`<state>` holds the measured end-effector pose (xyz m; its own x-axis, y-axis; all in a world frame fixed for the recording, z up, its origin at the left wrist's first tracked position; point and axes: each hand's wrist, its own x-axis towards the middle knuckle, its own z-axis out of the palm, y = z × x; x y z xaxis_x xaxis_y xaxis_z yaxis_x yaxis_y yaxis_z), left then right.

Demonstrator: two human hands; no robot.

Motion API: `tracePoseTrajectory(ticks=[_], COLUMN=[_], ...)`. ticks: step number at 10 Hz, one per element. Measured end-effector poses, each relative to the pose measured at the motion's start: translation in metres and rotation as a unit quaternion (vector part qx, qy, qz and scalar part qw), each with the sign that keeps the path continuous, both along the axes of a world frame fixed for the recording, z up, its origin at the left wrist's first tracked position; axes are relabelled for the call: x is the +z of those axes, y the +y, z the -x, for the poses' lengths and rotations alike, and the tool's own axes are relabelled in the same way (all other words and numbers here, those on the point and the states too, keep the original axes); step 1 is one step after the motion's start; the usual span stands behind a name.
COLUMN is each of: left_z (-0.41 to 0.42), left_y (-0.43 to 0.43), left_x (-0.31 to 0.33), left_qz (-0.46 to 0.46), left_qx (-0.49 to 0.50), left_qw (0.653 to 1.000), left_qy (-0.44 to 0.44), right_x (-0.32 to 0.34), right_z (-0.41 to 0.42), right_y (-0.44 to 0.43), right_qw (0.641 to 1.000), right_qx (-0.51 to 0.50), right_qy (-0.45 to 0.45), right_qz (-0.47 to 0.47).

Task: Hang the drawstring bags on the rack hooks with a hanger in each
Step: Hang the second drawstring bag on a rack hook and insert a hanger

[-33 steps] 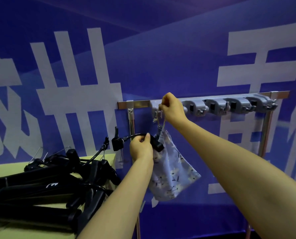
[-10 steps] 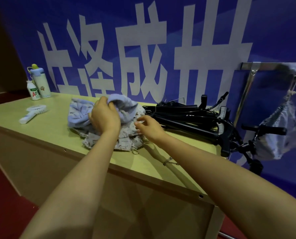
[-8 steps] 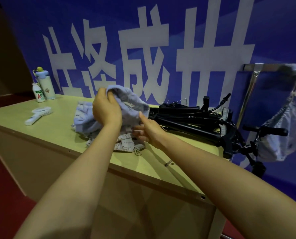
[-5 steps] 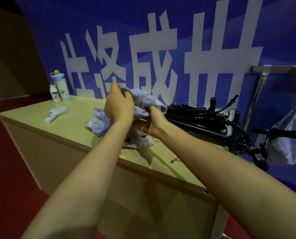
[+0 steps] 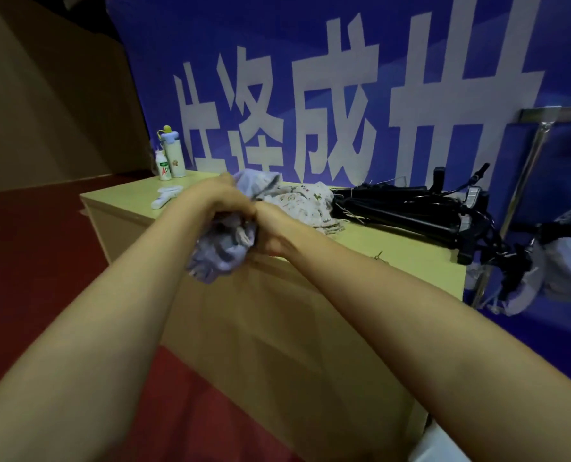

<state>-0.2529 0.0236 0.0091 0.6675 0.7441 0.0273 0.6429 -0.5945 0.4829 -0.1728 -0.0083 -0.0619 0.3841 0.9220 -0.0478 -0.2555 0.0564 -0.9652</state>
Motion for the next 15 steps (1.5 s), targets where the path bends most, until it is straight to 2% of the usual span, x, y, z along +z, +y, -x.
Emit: tracePoseTrajectory(ticks=[1,2,3,5,6,7,9,10,12,13,14,15], left_z=[0.013,0.004,-0.013,-0.042,-0.053,-0.062,-0.076,-0.08,-0.083,-0.083,-0.087,-0.094], left_y=[0.01,0.013,0.017,0.015,0.015,0.014,0.0,-0.005,-0.015,-0.019,-0.021,-0.021], left_x=[-0.026,-0.06,-0.095,-0.115,-0.114,-0.114,-0.11,-0.11,-0.107,-0.105,-0.103,-0.105], left_qz=[-0.068,-0.073,-0.074,-0.06,-0.036,-0.034,-0.044,-0.036,-0.036,-0.027,-0.017,-0.006], left_qx=[0.036,0.041,0.016,-0.112,-0.179,-0.205,-0.214,-0.234,-0.236,-0.238,-0.243,-0.239], left_qw=[0.996,0.995,0.996,0.991,0.98,0.975,0.974,0.969,0.97,0.971,0.97,0.971], left_qy=[0.05,0.054,0.045,0.049,0.075,0.078,0.059,0.066,0.051,0.026,0.009,-0.006], right_x=[-0.022,-0.05,-0.065,-0.067,-0.067,-0.067,-0.059,-0.054,-0.055,-0.06,-0.063,-0.065], right_z=[0.011,0.0,-0.015,-0.052,-0.061,-0.07,-0.098,-0.114,-0.129,-0.13,-0.134,-0.137], right_y=[-0.004,-0.016,-0.034,-0.056,-0.067,-0.074,-0.103,-0.121,-0.137,-0.138,-0.137,-0.137], right_qw=[0.987,0.943,0.912,0.837,0.794,0.762,0.833,0.803,0.648,0.594,0.585,0.59], right_qx=[-0.009,0.055,0.05,-0.126,-0.194,-0.264,-0.246,-0.246,-0.154,-0.142,-0.145,-0.147], right_qy=[-0.118,-0.22,-0.27,-0.44,-0.5,-0.531,-0.45,-0.499,-0.68,-0.73,-0.743,-0.745], right_qz=[0.11,0.243,0.306,0.3,0.286,0.259,0.21,0.213,0.308,0.307,0.291,0.275])
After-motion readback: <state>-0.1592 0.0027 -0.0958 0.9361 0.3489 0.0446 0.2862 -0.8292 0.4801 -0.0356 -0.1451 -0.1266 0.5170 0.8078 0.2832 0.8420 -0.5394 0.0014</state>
